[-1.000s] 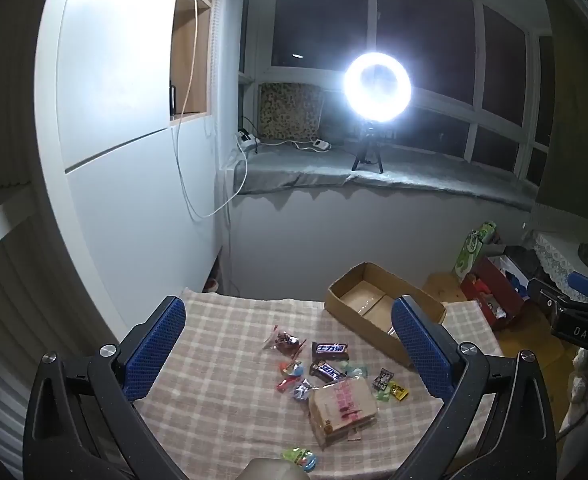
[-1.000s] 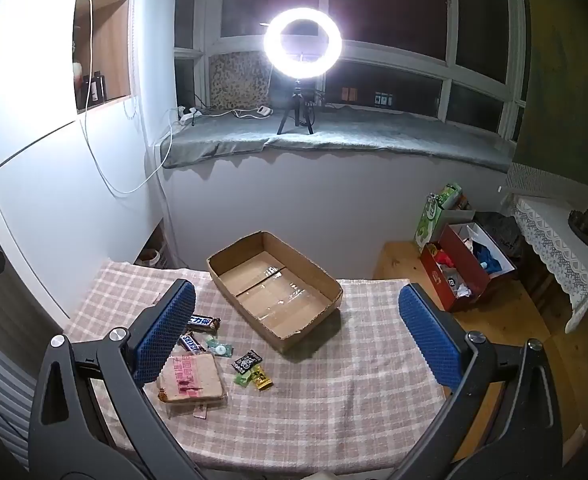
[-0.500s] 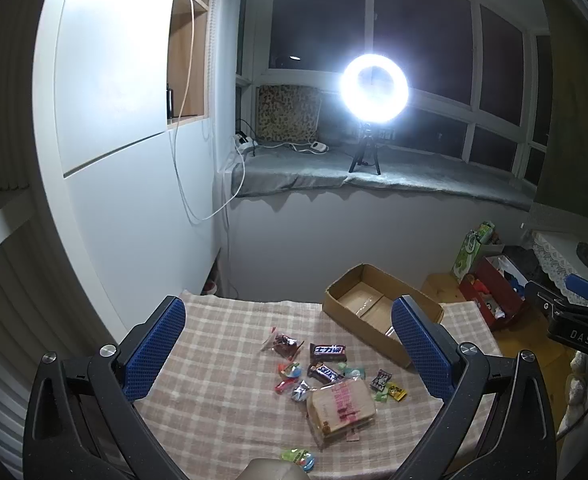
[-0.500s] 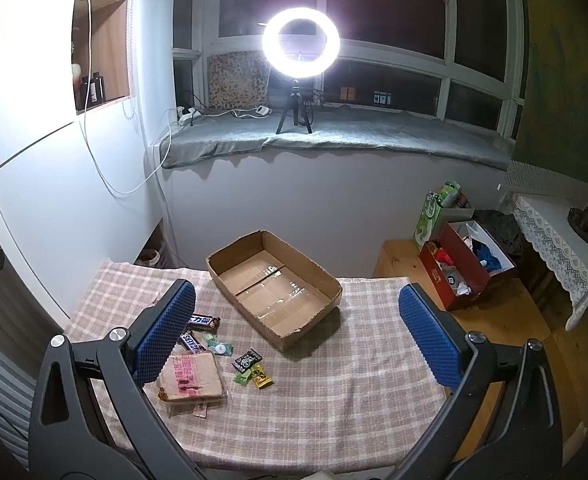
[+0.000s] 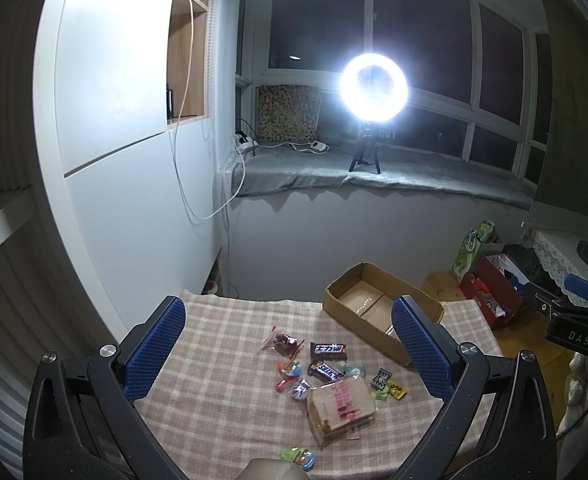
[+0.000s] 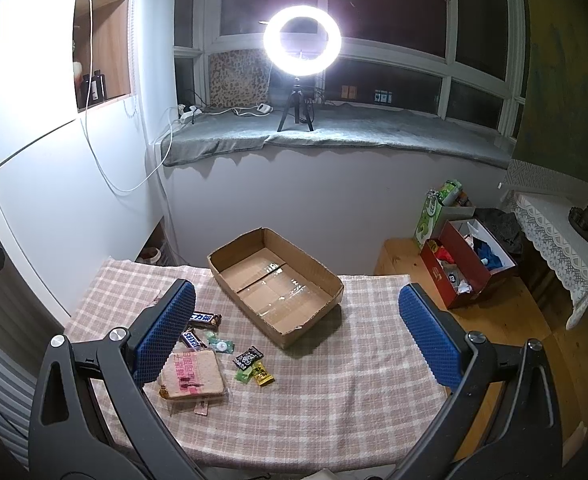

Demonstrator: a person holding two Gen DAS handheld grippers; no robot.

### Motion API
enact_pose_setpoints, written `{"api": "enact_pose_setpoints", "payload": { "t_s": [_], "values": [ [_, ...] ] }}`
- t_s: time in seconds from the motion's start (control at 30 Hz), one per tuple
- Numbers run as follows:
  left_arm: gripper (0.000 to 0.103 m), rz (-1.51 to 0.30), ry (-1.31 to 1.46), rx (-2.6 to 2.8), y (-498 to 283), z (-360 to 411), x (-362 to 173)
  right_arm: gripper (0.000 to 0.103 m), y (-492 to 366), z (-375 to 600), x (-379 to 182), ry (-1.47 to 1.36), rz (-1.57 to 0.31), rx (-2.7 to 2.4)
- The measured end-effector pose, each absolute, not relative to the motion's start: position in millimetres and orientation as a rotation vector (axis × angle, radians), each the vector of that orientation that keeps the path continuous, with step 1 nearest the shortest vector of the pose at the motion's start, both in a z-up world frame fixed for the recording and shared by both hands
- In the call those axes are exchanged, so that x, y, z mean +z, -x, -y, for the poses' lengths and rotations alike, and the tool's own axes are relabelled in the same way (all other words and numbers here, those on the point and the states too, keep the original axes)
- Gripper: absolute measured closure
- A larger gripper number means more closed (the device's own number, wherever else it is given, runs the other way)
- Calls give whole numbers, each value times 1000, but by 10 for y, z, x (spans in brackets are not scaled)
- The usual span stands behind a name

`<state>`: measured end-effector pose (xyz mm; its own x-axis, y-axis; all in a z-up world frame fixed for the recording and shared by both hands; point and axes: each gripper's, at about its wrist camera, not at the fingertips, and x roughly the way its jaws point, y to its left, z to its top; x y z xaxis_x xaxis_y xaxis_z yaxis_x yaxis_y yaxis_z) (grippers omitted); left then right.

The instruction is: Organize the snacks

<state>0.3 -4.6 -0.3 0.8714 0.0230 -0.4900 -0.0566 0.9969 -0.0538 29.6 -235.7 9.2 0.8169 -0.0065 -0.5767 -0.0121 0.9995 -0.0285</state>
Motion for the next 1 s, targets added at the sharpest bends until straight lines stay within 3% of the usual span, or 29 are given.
{"api": "enact_pose_setpoints", "payload": {
  "t_s": [1.0],
  "values": [
    [1, -514, 64, 38, 2, 65, -19, 0, -306, 2361, 75, 28, -622, 3]
  ]
}}
